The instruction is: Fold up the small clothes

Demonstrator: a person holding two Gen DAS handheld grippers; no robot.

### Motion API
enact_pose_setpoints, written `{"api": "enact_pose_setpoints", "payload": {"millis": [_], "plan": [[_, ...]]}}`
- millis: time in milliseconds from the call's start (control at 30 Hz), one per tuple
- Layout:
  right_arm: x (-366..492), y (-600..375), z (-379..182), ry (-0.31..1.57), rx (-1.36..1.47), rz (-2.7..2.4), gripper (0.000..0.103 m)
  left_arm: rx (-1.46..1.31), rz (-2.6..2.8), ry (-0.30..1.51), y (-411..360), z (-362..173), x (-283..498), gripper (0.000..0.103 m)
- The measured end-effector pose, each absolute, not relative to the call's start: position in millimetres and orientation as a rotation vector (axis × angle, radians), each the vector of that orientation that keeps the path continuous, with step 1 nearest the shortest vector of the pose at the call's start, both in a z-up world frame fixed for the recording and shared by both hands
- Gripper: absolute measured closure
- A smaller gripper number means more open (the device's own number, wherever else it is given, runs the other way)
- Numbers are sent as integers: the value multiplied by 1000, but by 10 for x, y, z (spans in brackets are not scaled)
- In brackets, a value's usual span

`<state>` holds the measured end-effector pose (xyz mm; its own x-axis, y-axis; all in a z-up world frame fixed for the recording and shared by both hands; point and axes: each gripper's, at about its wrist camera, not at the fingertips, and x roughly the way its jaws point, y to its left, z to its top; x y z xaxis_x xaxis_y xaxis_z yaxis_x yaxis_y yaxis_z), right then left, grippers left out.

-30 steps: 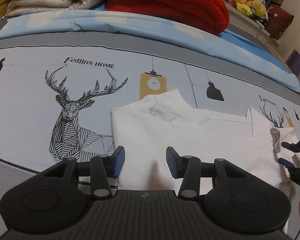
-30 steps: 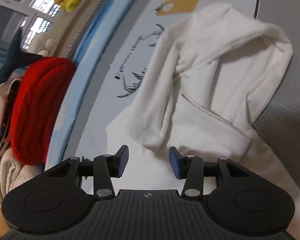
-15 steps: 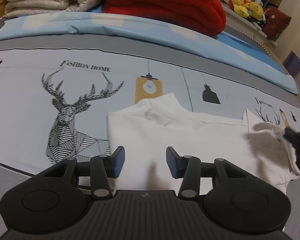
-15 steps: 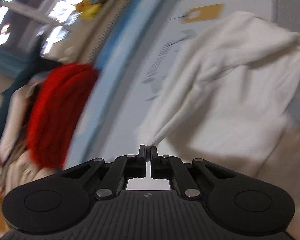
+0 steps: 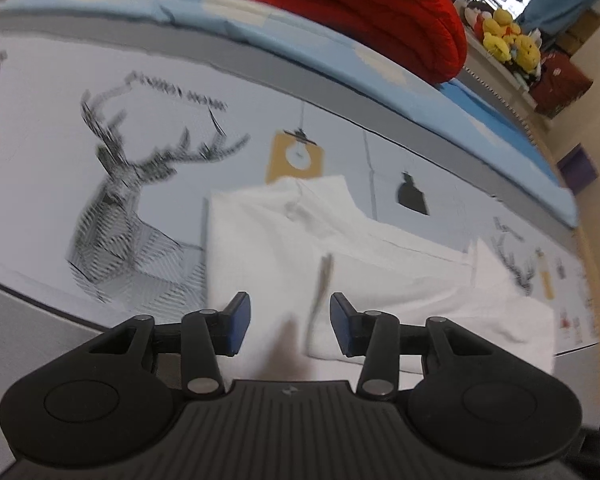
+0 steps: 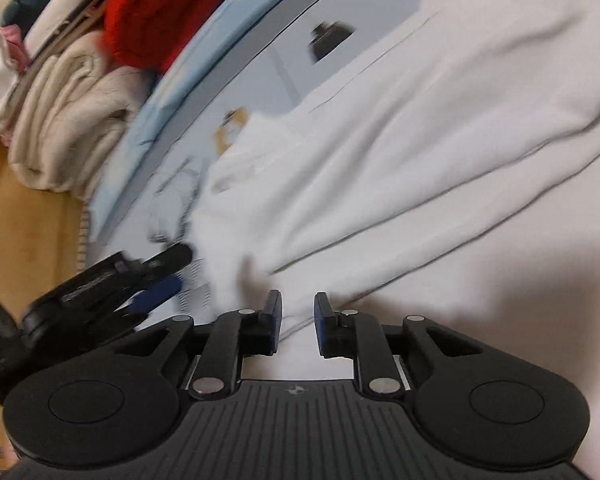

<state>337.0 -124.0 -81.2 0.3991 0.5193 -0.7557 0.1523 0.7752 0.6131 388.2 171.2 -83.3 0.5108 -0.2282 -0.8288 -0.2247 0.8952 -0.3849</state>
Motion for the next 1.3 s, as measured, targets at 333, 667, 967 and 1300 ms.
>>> {"api": "enact_pose_setpoints", "payload": {"millis": [333, 667, 967, 1300], "plan": [[3657, -1989, -534, 909, 589, 0, 74, -567, -43, 1130, 1552, -1179, 3988, 71], [3646, -3002, -455, 727, 735, -343, 68, -509, -20, 1108, 1370, -1162, 4040, 97], [3663, -3208, -668, 798, 842, -363, 57, -500, 198, 985, 1805, -607, 3464, 95], [3671, -3242, -1107, 994, 932, -425, 61, -564, 250, 1045, 2066, -901, 3690, 61]]}}
